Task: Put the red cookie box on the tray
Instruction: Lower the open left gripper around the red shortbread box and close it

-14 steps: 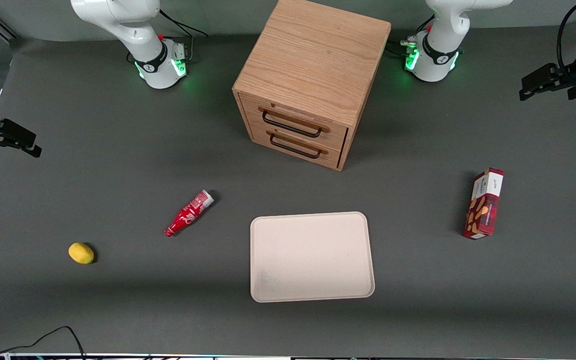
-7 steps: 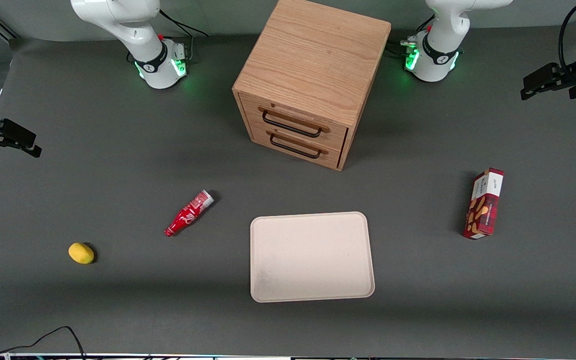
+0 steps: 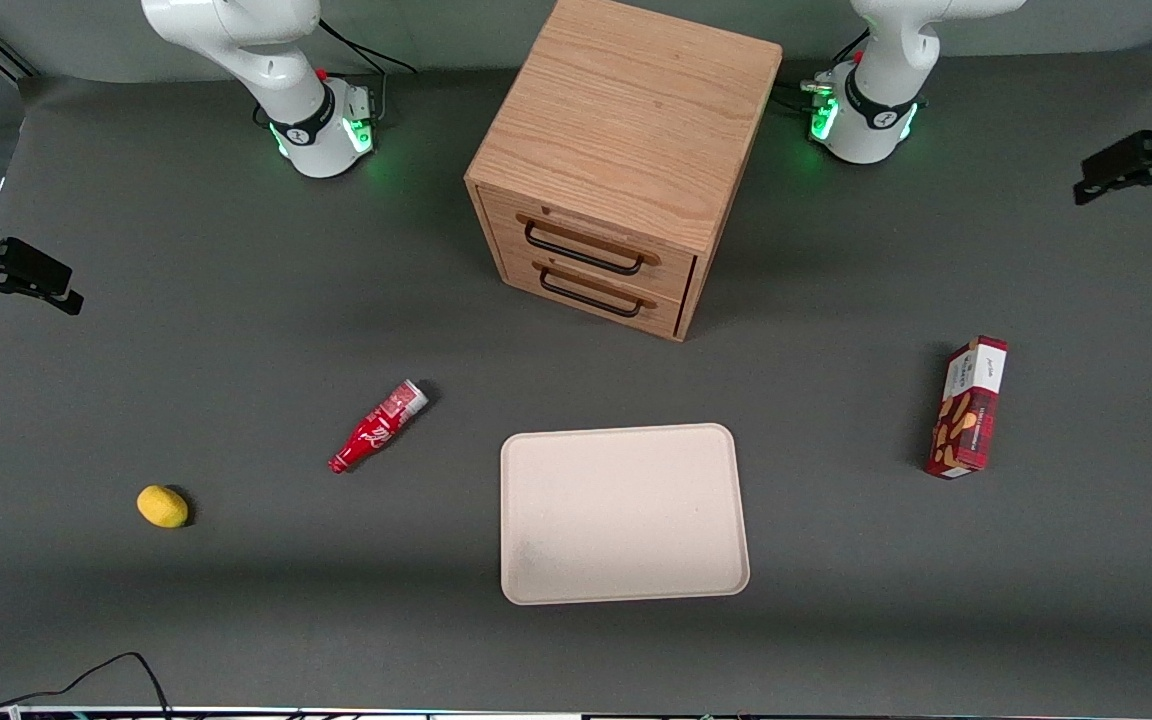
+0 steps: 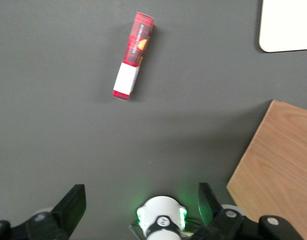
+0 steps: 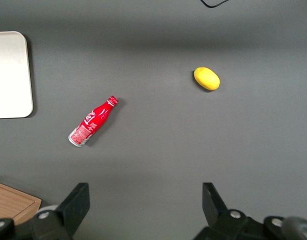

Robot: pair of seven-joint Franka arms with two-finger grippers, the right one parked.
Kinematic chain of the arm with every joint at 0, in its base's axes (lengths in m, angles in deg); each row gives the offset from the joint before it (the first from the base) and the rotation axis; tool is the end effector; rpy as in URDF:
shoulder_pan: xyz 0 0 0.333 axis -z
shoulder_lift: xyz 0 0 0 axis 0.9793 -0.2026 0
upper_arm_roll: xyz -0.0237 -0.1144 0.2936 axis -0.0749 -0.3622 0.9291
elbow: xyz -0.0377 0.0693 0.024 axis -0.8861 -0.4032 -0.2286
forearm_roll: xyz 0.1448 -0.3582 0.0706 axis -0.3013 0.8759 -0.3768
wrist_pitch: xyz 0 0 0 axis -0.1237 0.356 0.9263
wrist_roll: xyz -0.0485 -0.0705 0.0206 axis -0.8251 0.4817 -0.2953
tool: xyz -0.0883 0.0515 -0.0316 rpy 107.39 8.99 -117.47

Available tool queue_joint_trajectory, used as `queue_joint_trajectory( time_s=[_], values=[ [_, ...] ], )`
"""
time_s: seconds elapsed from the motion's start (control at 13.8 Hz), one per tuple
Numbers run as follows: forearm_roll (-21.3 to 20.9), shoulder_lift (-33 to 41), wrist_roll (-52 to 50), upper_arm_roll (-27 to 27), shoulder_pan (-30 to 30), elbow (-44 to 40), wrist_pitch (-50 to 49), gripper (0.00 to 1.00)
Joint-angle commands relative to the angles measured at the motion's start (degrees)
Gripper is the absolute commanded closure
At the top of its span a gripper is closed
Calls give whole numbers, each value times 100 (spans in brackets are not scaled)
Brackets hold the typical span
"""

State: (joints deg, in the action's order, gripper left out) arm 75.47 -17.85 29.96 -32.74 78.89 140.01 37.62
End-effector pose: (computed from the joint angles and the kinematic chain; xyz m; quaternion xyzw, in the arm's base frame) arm 0.5049 0.0455 0.6401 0.9960 -0.0130 -0.0877 0.0092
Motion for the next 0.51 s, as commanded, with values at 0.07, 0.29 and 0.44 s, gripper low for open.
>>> queue_joint_trajectory(
  time_s=[0.07,0.29,0.44],
  values=[
    [-66,-534,1093,457,21,238,692,0],
    [-31,-833,1700,466,21,1299,1982,0],
    [39,-1035,1842,457,21,2046,3001,0]
  ],
)
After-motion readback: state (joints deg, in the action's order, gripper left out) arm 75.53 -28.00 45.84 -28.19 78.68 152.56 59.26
